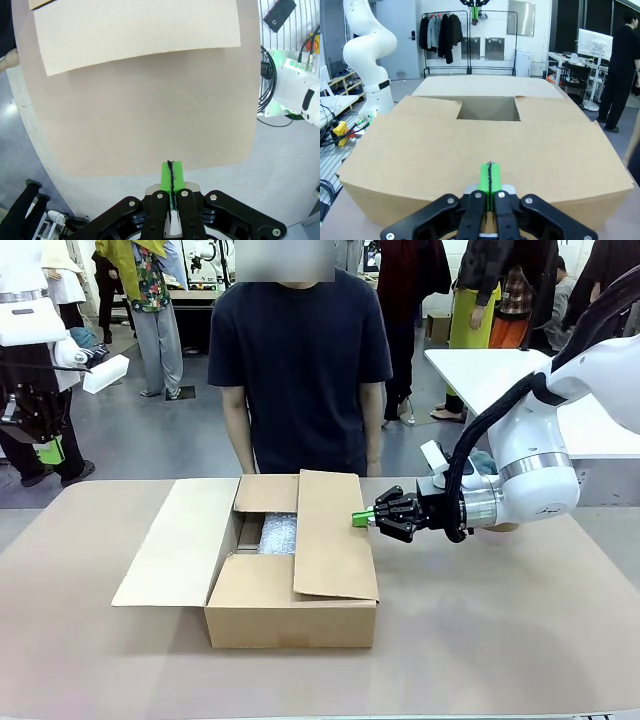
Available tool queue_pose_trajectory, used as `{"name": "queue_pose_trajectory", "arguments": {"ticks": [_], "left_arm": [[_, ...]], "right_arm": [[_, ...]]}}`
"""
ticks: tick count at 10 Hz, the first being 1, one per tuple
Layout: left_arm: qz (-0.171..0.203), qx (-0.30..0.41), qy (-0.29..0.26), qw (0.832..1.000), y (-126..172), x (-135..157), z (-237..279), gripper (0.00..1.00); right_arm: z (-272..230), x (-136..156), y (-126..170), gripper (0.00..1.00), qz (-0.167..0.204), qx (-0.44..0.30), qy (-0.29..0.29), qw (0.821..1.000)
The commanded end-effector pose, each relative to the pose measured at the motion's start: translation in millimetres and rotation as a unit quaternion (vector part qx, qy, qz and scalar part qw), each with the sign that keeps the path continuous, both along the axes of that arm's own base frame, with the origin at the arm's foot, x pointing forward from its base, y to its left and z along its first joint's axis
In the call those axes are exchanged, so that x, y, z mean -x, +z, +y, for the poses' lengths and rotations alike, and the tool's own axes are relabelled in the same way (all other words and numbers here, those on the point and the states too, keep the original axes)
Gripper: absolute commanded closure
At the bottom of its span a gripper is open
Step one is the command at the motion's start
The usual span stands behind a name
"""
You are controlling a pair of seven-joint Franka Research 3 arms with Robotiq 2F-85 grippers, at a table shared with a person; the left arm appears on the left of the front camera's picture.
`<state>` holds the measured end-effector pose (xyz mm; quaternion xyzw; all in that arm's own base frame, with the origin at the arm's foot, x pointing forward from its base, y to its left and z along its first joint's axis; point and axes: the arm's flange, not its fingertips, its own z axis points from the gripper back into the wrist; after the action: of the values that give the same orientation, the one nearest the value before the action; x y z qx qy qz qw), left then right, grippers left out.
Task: Wrap the clocks to prevent damage.
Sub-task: Push the left (or right) flap of the Package Box to close it.
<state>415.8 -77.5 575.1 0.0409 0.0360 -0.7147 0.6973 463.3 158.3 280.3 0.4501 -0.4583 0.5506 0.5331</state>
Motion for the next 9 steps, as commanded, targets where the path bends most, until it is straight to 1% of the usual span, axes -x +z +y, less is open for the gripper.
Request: {"name": "queue_pose_trajectory", "arguments": {"ticks": [1,2,3,4,5,6,7,8,9], "left_arm": [[-0.001,0.007,0.011,1.0,1.0,0.5,-1.4,1.0],[-0.001,0.007,0.011,1.0,1.0,0.5,-1.4,1.0],[0.0,0.0,0.0,1.0,0.0,0.0,0.0,1.0],[-0.007,0.134,0.004,0.991,-21.3,8.8,27.0,1.0],[-0.023,0.255,-0.021,0.966,-30.5,1.0,55.7,1.0],[-0.065,0.334,-0.026,0.94,-43.2,-5.8,80.5,1.0],[-0.103,0.386,-0.017,0.917,-70.7,10.7,97.1,1.0],[-0.114,0.42,0.002,0.9,-97.0,14.3,109.3,1.0],[-0.125,0.434,0.01,0.892,-117.9,5.6,117.4,1.0]], "right_arm": [[-0.2,1.0,-3.7,0.99,0.005,-0.001,-0.007,1.0],[-0.2,1.0,-3.7,0.99,0.005,-0.001,-0.007,1.0],[-0.2,1.0,-3.7,0.99,0.005,-0.001,-0.007,1.0],[-0.2,1.0,-3.7,0.99,0.005,-0.001,-0.007,1.0],[-0.2,1.0,-3.7,0.99,0.005,-0.001,-0.007,1.0],[-0.2,1.0,-3.7,0.99,0.005,-0.001,-0.007,1.0],[-0.2,1.0,-3.7,0.99,0.005,-0.001,-0.007,1.0],[-0.2,1.0,-3.7,0.99,0.005,-0.001,-0.007,1.0],[-0.2,1.0,-3.7,0.99,0.005,-0.001,-0.007,1.0]]}}
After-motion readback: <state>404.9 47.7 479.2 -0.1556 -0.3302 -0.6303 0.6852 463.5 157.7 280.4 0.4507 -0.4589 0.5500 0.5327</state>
